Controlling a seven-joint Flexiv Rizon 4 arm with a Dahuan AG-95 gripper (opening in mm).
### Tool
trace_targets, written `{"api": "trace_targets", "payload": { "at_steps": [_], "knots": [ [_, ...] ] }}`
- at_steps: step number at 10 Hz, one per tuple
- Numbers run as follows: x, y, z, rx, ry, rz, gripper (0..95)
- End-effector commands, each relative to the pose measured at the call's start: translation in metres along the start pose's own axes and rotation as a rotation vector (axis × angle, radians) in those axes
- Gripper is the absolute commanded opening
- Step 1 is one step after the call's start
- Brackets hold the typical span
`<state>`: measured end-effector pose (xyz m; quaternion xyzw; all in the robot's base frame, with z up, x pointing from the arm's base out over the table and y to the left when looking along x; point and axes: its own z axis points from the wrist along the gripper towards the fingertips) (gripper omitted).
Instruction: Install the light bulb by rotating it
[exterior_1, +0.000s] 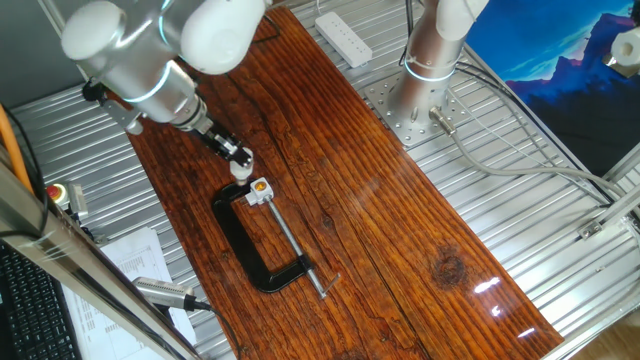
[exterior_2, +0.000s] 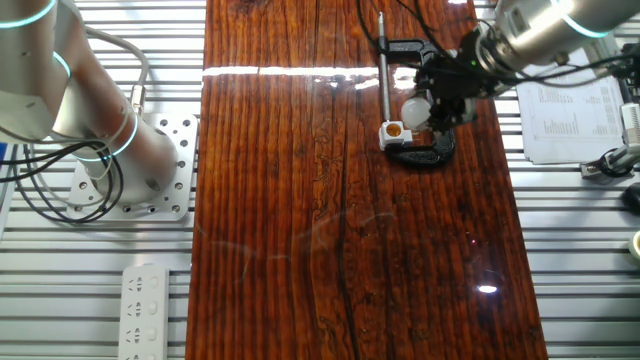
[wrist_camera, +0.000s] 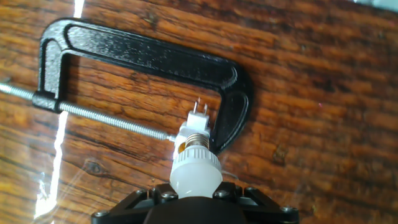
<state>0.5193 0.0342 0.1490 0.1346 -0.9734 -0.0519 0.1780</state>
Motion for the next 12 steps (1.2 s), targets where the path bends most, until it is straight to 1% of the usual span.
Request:
{"api": "trace_targets", "payload": {
  "at_steps": [1,2,3,4,5,7,8,9,11,12],
  "knots": [
    [0.001,0.006,0.004,0.034,0.024,0.051,0.0],
    [0.0,0.011,0.009,0.034,0.042,0.076,0.0],
    [0.0,0.013,0.011,0.036,0.045,0.08,0.0],
    [0.001,0.016,0.013,0.04,0.074,0.089,0.0],
    [0.001,0.016,0.013,0.036,0.095,0.093,0.0],
    [0.001,0.016,0.013,0.039,0.121,0.103,0.0],
    [0.001,0.016,0.013,0.033,0.133,0.115,0.0],
    [0.001,0.017,0.014,0.034,0.139,0.131,0.0],
    [0.0,0.019,0.015,0.035,0.138,0.145,0.0],
    [-0.001,0.019,0.018,0.034,0.142,0.148,0.0]
  ]
}}
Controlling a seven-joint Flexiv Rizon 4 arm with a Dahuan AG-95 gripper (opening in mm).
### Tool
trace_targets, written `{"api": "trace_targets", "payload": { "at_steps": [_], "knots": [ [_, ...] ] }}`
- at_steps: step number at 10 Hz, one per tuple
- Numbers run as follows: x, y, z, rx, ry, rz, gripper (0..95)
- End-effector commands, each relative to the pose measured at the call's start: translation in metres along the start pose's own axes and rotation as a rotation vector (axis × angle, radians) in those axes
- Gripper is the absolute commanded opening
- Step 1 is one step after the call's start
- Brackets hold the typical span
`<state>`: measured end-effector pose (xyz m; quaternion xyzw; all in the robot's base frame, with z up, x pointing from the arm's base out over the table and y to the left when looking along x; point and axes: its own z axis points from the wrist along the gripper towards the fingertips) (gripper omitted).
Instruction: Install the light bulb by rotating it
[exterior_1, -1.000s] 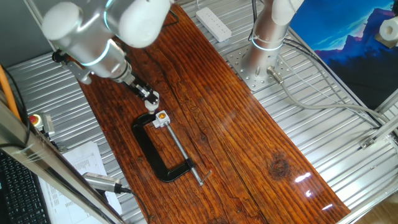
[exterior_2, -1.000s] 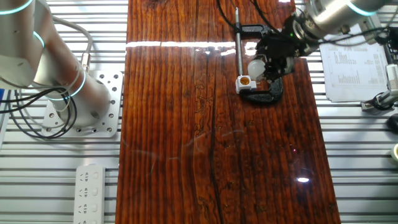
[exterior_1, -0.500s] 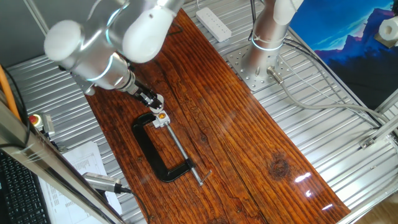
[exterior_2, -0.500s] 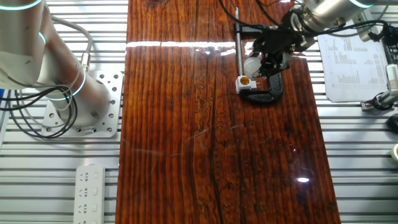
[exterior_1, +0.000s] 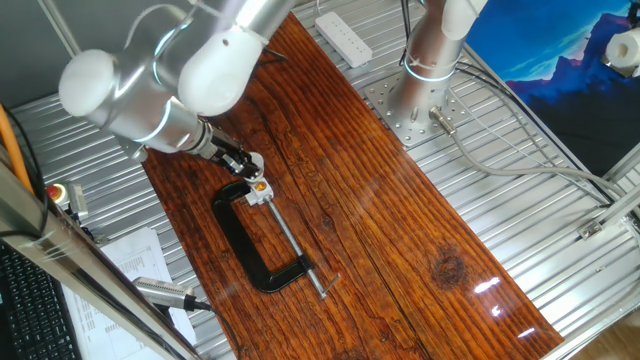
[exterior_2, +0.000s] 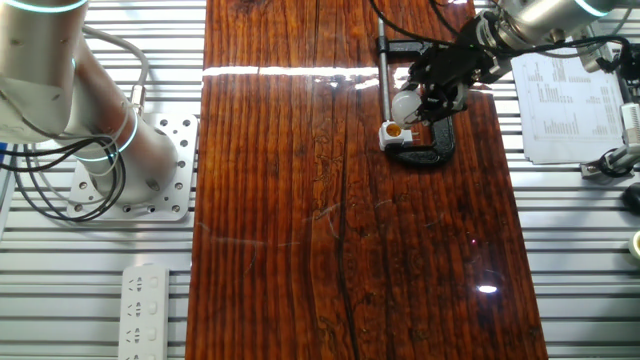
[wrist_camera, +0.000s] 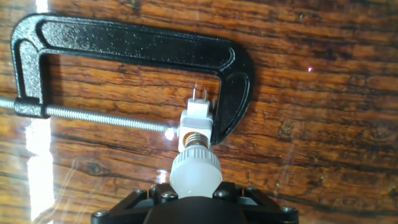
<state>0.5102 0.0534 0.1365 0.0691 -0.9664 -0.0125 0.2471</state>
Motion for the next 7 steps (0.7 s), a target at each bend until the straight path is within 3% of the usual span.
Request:
{"api": "trace_targets", "payload": {
  "at_steps": [1,7],
  "knots": [
    [-0.0022,-0.0005,0.0052,-0.001,0.013,-0.002,0.0],
    [-0.0039,0.0001,0.0089,-0.008,0.066,-0.063,0.0]
  ]
}}
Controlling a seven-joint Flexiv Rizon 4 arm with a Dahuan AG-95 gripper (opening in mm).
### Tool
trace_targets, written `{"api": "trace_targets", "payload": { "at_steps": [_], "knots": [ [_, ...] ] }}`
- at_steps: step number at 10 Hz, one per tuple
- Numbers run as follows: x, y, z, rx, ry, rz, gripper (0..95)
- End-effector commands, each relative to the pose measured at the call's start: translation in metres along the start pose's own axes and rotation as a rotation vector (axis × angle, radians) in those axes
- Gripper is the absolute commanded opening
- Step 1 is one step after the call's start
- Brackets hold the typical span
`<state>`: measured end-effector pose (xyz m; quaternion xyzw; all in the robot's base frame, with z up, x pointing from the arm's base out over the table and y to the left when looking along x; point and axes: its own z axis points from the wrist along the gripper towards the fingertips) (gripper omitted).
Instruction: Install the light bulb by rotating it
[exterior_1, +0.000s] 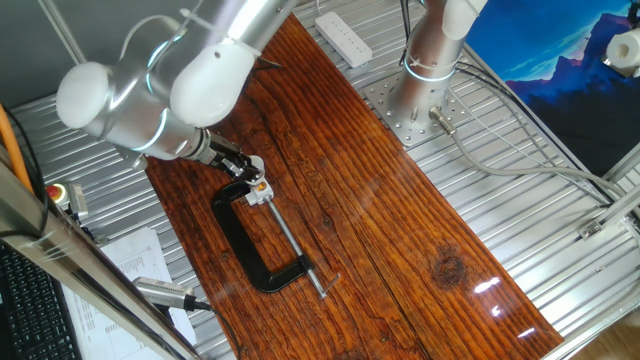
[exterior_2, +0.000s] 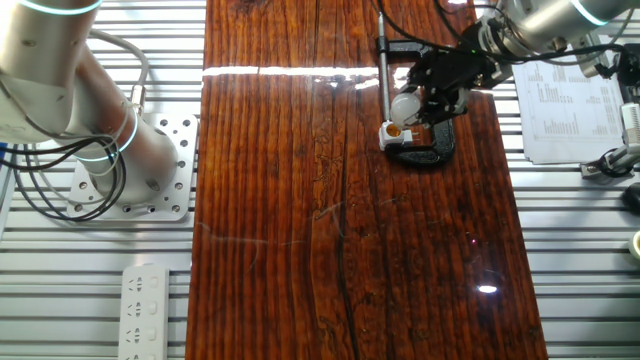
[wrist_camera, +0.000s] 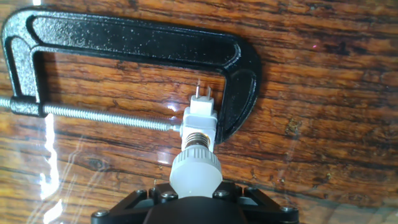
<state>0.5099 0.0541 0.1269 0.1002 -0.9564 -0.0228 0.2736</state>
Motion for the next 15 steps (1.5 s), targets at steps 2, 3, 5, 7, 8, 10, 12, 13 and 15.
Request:
{"api": "trace_targets", "payload": {
  "at_steps": [2,3,5,7,8,10,12,13,15],
  "knots": [
    [0.004,-0.004,0.009,0.001,0.016,-0.001,0.0],
    [0.005,-0.004,0.01,-0.002,0.014,-0.004,0.0],
    [0.003,-0.004,0.01,0.002,0.015,-0.007,0.0],
    [0.0,-0.004,0.014,0.0,0.017,-0.013,0.0],
    [-0.001,-0.004,0.015,-0.001,0.017,-0.012,0.0],
    [-0.002,-0.003,0.017,-0.001,0.017,-0.01,0.0],
    [-0.003,-0.002,0.018,0.002,0.018,-0.004,0.0],
    [-0.004,-0.003,0.02,0.001,0.017,0.0,0.0],
    [-0.005,-0.003,0.02,0.0,0.019,0.001,0.0]
  ]
}}
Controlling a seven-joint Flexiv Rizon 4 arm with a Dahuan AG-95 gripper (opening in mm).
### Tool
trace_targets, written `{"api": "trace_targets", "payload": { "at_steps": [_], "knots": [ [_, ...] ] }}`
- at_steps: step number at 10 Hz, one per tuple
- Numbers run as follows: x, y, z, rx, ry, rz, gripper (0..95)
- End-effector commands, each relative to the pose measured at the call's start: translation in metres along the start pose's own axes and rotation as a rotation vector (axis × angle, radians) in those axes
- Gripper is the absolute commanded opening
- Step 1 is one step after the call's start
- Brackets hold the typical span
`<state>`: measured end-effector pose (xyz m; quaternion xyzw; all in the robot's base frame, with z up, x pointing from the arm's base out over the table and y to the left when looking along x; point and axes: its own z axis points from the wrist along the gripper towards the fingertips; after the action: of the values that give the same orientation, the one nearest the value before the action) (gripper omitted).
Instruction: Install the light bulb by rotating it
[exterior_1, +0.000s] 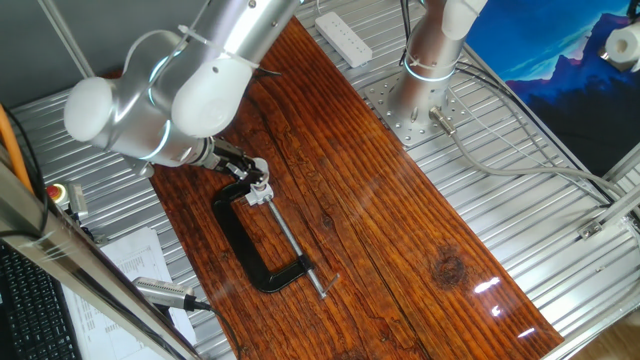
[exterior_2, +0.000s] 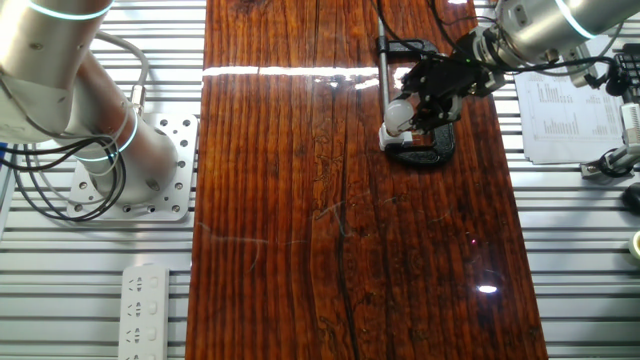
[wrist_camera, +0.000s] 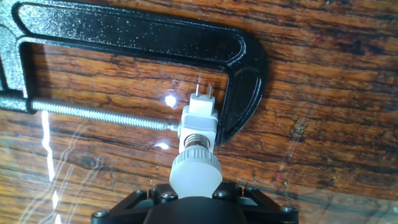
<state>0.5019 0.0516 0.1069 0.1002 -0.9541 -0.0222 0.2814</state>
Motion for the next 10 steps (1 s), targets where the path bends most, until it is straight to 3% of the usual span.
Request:
{"api": "trace_targets", "payload": {
  "at_steps": [1,10],
  "knots": [
    [-0.0014,0.0002,-0.0008,0.0,0.002,0.001,0.0],
    [-0.0092,0.003,-0.005,-0.003,0.014,0.026,0.0]
  ]
}}
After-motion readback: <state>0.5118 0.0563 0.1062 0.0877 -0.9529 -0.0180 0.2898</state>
